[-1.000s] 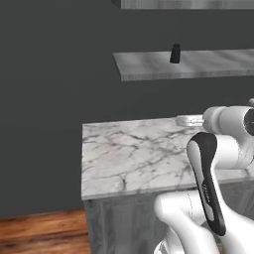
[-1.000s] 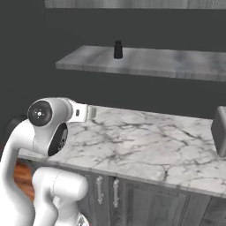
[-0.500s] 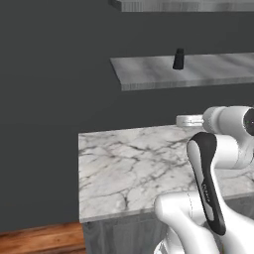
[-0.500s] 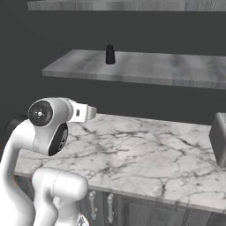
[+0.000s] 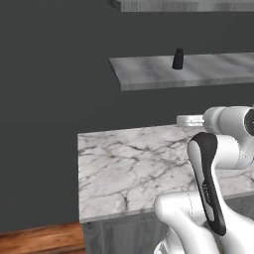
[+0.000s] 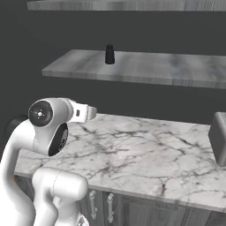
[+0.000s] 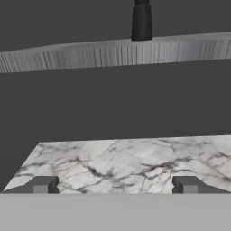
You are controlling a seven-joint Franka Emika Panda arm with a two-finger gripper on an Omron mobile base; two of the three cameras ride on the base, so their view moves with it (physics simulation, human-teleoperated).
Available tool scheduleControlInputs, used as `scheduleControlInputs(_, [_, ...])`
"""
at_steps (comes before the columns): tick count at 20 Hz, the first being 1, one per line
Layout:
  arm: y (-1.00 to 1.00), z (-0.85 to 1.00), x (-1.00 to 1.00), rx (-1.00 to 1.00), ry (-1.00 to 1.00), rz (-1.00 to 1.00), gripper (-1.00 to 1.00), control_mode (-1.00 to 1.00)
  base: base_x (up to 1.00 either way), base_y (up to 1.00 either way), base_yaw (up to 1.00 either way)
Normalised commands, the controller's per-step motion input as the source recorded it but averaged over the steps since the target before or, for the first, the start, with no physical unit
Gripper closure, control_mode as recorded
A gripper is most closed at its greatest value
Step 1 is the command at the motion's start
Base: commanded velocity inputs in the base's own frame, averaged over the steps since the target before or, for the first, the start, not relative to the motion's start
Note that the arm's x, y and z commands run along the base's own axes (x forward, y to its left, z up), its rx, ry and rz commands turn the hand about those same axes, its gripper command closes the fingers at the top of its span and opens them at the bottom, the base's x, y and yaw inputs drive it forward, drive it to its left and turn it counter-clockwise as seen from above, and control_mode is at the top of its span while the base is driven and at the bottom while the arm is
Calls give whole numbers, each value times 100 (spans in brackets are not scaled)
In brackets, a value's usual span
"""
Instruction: Move the shaker and mustard from the cabinet to the dining counter.
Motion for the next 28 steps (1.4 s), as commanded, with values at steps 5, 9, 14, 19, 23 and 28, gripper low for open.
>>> scheduleControlInputs(5, [0,0,0,0,0,0,-100,100,0,0,0])
scheduleControlInputs(9, [0,3,0,0,1,0,-100,-100,0,0,0])
scheduleControlInputs(14, [0,45,-7,-7,9,-5,-100,-100,0,0,0])
scheduleControlInputs(19, [-6,50,-21,-8,3,-10,-100,-100,0,0,0])
scheduleControlInputs(23, [-14,45,0,-6,0,-8,-100,-100,0,0,0])
scheduleControlInputs(28, [0,36,-1,0,-8,-3,-100,-100,0,0,0])
